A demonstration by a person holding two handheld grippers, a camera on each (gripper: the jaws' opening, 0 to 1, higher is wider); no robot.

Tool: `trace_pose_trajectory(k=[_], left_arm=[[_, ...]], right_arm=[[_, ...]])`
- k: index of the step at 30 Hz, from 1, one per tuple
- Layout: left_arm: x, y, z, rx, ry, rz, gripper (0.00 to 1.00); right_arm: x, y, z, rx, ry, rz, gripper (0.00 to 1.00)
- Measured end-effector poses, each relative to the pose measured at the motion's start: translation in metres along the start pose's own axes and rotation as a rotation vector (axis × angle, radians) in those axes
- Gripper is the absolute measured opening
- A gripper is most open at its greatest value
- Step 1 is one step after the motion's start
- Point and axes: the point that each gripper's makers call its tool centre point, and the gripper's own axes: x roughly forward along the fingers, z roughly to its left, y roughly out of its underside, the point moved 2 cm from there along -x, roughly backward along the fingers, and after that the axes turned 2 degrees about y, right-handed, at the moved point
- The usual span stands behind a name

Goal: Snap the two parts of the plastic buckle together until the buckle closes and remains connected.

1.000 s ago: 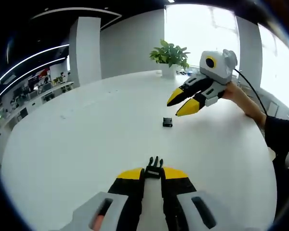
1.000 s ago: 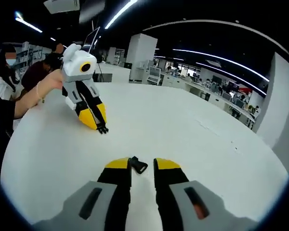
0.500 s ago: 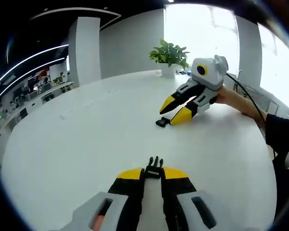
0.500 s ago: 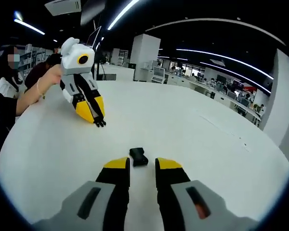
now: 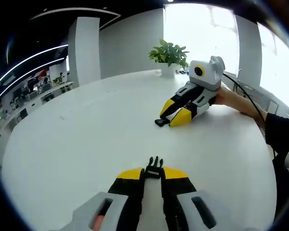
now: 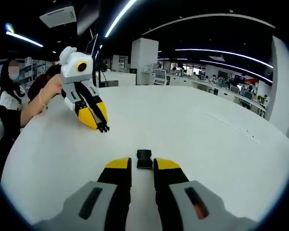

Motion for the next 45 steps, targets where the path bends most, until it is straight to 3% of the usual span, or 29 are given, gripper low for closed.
trace_pose_trajectory(k=[14, 45], left_arm=[[-0.0003, -0.0003, 0.0007, -0.004, 0.005, 0.001, 0.13], [0.0014, 0.0002, -0.0006, -0.004, 0.018, -0.001, 0.13]], right_arm=[[-0.0005, 0.0000, 0.0032, 0.021, -0.009, -0.004, 0.12], [0.0004, 0.0002, -0.0006, 0.057, 0.016, -0.020, 0.11]])
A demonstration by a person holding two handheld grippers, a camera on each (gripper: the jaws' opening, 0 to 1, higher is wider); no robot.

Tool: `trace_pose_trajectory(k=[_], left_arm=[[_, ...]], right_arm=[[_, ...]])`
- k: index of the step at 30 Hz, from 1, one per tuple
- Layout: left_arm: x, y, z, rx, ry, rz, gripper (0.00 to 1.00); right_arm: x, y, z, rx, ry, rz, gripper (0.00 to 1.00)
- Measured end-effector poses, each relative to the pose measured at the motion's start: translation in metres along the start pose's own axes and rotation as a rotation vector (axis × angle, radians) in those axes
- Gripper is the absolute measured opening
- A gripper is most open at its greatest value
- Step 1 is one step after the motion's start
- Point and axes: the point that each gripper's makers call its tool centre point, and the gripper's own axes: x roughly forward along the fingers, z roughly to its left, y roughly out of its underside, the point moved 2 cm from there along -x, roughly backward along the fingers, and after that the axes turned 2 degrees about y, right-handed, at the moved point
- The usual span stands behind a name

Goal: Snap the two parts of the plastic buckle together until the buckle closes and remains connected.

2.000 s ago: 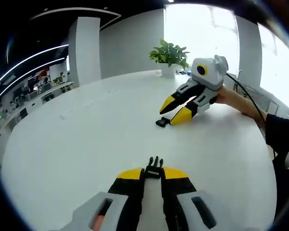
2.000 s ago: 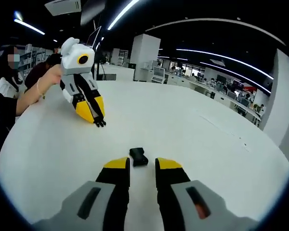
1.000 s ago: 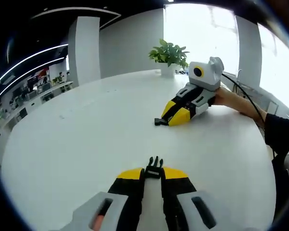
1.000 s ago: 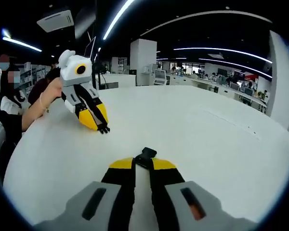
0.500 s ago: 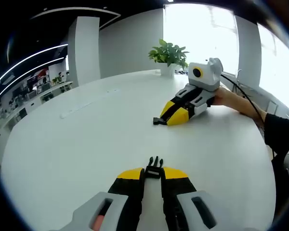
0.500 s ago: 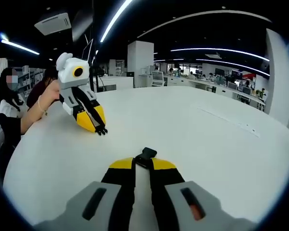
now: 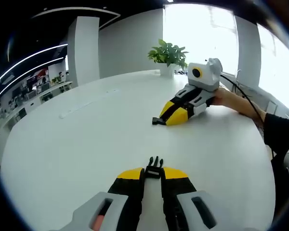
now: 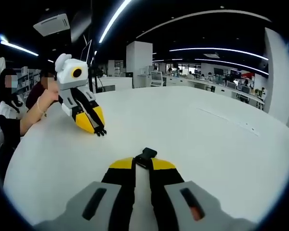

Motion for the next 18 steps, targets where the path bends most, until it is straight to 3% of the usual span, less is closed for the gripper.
trace_pose_trajectory(k=[10, 18], left_arm=[[0.001, 0.000, -0.003, 0.006, 0.008, 0.002, 0.13], [0.001, 0.000, -0.005, 0.010, 0.017, 0.003, 0.13]], right_arm=[[-0.002, -0.005, 0.005, -0.007, -0.018, -0.014, 0.11], [-0.003, -0.012, 0.017, -0.031, -0.079, -0.028, 0.11]])
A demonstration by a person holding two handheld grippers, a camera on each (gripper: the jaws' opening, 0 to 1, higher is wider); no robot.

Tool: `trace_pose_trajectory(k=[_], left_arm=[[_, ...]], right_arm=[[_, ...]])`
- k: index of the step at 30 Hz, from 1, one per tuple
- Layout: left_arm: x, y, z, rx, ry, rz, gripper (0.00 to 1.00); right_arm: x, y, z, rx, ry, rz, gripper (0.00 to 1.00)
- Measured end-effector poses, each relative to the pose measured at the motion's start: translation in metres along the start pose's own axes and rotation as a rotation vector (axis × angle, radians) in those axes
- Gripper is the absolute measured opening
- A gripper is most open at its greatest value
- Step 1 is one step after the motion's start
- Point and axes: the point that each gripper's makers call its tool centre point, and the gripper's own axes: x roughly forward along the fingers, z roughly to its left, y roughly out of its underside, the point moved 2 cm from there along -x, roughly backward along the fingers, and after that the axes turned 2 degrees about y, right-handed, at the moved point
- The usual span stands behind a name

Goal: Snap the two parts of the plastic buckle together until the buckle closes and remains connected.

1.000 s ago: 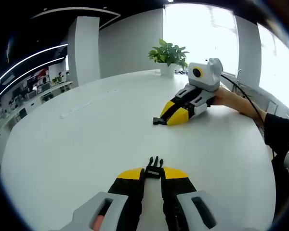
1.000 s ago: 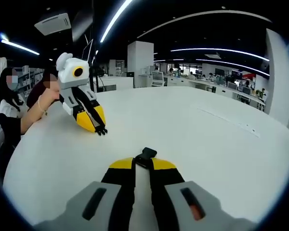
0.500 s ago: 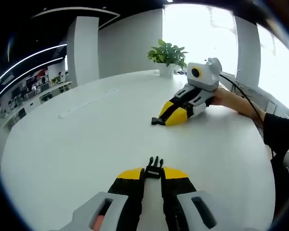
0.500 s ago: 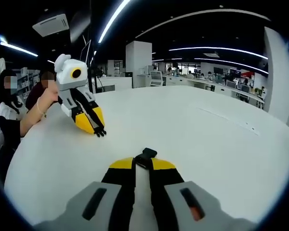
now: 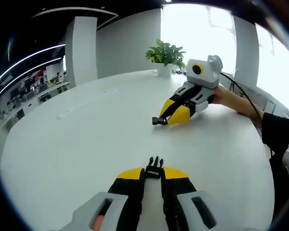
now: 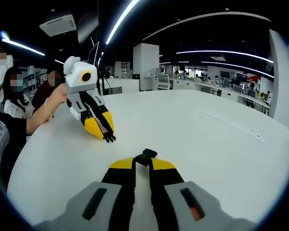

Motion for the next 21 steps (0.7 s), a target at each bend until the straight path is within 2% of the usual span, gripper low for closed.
trace_pose_trajectory(k=[5, 14, 21], left_arm=[[0.000, 0.000, -0.001, 0.002, 0.006, 0.000, 0.13], [0.001, -0.001, -0.006, 0.009, 0.025, 0.001, 0.13], [0.000, -0.004, -0.012, 0.005, 0.060, -0.016, 0.13]], right_arm=[[0.003, -0.001, 0.016, -0.057, -0.051, 0.011, 0.11], [0.005, -0.004, 0.042, -0.094, -0.143, 0.005, 0.11], [0.008, 0.000, 0.051, -0.127, -0.178, 0.028, 0.11]])
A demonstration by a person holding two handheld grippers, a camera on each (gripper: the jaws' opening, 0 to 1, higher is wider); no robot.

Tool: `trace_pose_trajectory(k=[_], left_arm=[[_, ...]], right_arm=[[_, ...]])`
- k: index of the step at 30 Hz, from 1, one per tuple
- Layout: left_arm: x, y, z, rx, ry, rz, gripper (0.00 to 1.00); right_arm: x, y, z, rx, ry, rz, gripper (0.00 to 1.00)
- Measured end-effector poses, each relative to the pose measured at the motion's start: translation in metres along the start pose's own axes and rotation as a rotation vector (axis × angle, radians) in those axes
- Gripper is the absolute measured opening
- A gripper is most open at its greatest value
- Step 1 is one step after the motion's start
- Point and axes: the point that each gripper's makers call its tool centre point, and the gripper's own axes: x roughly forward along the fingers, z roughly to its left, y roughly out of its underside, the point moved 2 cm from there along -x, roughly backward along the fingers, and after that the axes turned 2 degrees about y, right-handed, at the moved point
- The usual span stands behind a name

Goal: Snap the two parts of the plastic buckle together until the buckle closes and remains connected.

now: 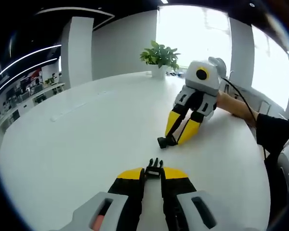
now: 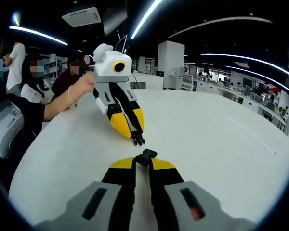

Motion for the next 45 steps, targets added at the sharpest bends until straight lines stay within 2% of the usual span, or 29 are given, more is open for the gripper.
trace_pose_trajectory(k=[15, 25, 45], left_arm=[[0.002, -0.002, -0.010, 0.022, 0.039, 0.002, 0.13], [0.003, 0.002, -0.011, 0.038, 0.044, 0.027, 0.13], [0.001, 0.004, -0.012, 0.044, 0.048, 0.026, 0.13]], right_arm=[[0.005, -0.004, 0.018, -0.038, -0.067, 0.003, 0.11], [0.006, -0.001, 0.020, -0.052, -0.073, 0.017, 0.11], [0.006, -0.001, 0.020, -0.072, -0.082, 0.009, 0.11]])
